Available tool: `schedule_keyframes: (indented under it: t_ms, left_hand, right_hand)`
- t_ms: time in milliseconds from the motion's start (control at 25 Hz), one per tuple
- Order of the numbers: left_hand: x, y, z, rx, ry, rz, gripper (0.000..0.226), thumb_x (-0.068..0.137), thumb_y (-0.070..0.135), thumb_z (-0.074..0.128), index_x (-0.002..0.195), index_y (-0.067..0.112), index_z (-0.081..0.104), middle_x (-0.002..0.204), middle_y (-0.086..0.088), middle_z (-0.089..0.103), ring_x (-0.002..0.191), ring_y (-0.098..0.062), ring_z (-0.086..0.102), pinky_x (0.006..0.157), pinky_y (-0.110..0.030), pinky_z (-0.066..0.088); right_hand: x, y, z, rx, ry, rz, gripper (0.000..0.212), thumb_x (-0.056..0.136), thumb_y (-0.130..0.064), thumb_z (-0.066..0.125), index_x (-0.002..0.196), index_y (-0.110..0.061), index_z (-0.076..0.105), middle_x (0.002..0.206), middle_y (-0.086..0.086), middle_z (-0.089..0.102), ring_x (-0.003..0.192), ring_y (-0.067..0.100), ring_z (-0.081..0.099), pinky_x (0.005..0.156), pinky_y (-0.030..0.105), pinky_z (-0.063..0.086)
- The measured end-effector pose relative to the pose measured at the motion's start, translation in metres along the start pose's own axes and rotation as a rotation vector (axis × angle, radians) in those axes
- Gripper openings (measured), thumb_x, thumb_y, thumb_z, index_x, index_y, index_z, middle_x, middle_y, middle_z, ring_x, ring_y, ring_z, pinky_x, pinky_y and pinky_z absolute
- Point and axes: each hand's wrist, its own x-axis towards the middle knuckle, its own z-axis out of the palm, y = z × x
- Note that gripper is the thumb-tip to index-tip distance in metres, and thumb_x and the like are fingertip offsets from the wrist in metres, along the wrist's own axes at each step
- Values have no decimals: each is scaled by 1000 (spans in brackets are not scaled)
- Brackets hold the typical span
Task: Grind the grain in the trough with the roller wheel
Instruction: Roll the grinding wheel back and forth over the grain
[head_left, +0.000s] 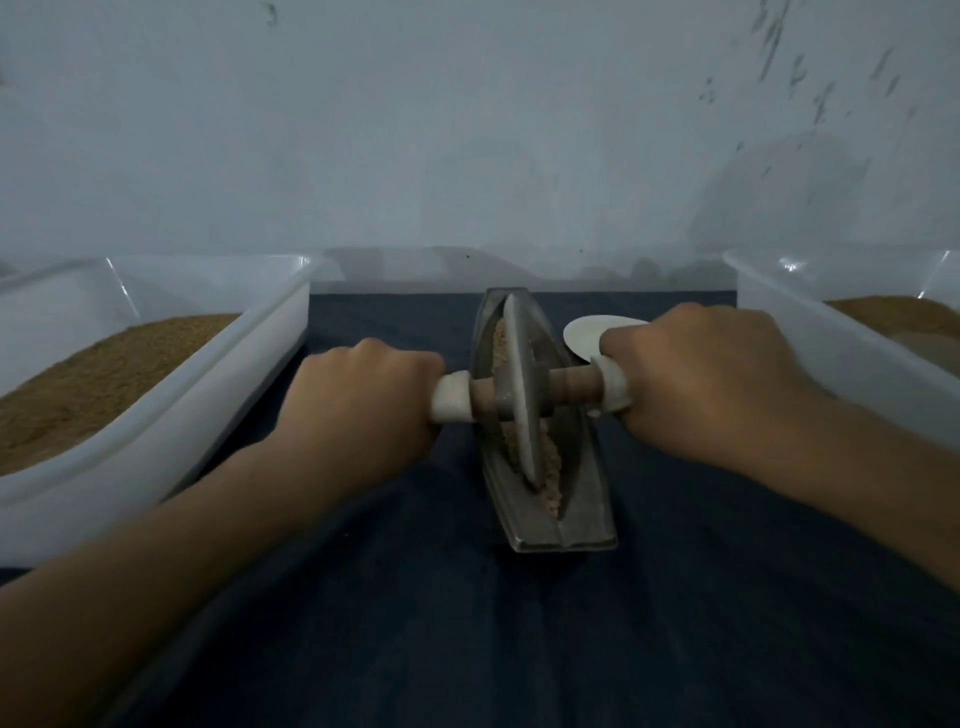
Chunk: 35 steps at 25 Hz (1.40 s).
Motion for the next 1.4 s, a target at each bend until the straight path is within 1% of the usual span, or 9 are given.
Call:
schedule_keyframes:
  t_ms: [240, 400, 600, 720, 840, 960, 1120, 1240, 1400]
  left_hand:
    - [66, 5, 21, 28, -223, -200, 4, 88, 29, 58, 88, 28, 61, 77, 2, 54, 65, -21, 51, 56, -33, 37]
    - [59, 8, 11, 80, -206, -147, 4, 87, 30, 60, 88, 27, 61, 69, 4, 43, 60, -21, 49, 54, -32, 35]
    - [2, 2, -15, 55, 24, 33, 42, 60, 43, 75, 67, 37, 33, 57, 16, 11, 43, -7, 9, 48, -15, 7]
    - [17, 8, 0, 75, -100, -67, 28, 74, 37, 68, 68, 32, 41, 57, 11, 26, 45, -13, 25, 45, -22, 19]
    - [59, 11, 14, 25, -216, -201, 3, 88, 28, 57, 86, 27, 59, 72, 3, 48, 62, -21, 47, 56, -33, 36]
    - [60, 11, 10, 6, -256, -210, 3, 88, 29, 58, 88, 26, 60, 75, 3, 51, 64, -20, 48, 57, -33, 37]
    - [1, 13, -15, 29, -30, -51, 37, 72, 34, 70, 68, 34, 33, 56, 11, 26, 44, -10, 17, 45, -22, 19]
    - [1, 12, -31, 102, 41, -2, 43, 60, 30, 75, 66, 31, 32, 53, 11, 15, 42, -10, 5, 48, -17, 9]
    - [37, 19, -3, 69, -206, -180, 6, 86, 30, 61, 84, 27, 57, 66, 5, 41, 53, -17, 36, 52, -32, 30]
  right_hand:
    - [56, -11, 43, 78, -320, 256, 13, 89, -36, 67, 85, -25, 62, 84, 0, 66, 72, 23, 57, 57, 29, 36]
    - [41, -4, 40, 135, -350, 244, 17, 85, -37, 67, 81, -28, 54, 79, -3, 63, 63, 19, 48, 55, 28, 33]
    - [-11, 1, -2, 37, -5, 10, 42, 64, -44, 69, 69, -30, 29, 52, -14, 15, 43, 4, 8, 49, 15, 6]
    - [5, -6, 13, 6, -164, 108, 34, 68, -32, 75, 69, -27, 42, 53, -12, 32, 41, 10, 29, 46, 18, 18]
    - [46, -11, 36, 64, -350, 265, 14, 87, -31, 69, 86, -26, 55, 83, 0, 64, 73, 24, 59, 56, 29, 36]
    - [52, -8, 31, 82, -401, 234, 10, 88, -31, 67, 89, -28, 59, 87, -1, 65, 72, 21, 53, 57, 29, 35]
    - [-4, -3, -6, 58, -150, 79, 29, 70, -44, 67, 68, -30, 41, 52, -13, 31, 42, 7, 27, 45, 18, 16]
    - [-21, 1, -13, 133, -150, 87, 25, 68, -53, 61, 70, -33, 46, 51, -17, 22, 40, 9, 24, 47, 15, 14]
    - [20, -13, 19, 80, -248, 223, 22, 83, -37, 70, 77, -29, 50, 65, -8, 50, 55, 19, 48, 49, 25, 28]
